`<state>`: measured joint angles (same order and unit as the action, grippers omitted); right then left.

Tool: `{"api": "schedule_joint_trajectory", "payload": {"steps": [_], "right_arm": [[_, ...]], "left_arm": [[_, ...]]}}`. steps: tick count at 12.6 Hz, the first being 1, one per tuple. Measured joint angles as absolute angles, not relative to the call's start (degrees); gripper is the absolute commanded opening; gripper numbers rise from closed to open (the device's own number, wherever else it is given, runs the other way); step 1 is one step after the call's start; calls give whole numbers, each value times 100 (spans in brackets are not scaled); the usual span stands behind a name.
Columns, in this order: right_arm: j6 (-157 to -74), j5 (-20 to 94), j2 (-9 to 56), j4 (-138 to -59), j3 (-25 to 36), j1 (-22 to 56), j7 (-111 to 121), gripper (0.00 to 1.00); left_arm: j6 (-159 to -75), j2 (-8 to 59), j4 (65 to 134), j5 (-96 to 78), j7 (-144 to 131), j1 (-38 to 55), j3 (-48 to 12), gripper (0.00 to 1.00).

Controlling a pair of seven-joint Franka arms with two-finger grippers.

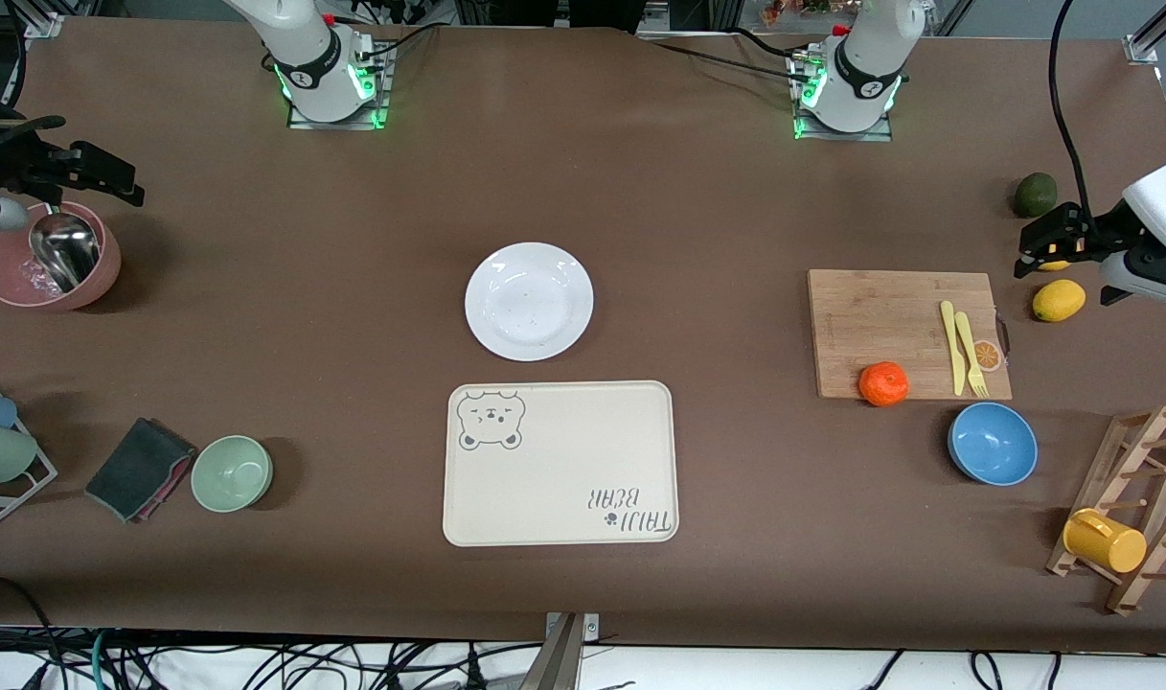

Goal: Place orange and plate with both arms

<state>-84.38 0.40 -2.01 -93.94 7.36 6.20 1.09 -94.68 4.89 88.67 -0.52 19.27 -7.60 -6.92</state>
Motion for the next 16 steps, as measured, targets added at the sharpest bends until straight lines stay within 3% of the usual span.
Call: {"api": "schedule_joint_trajectory", "payload": {"steps": [16], "right_arm": [[-8354,40,-201,-9394,737,619,107,100]], "left_arm": [[-9470,490,8885,-52,1927,-763,-690,100]]}}
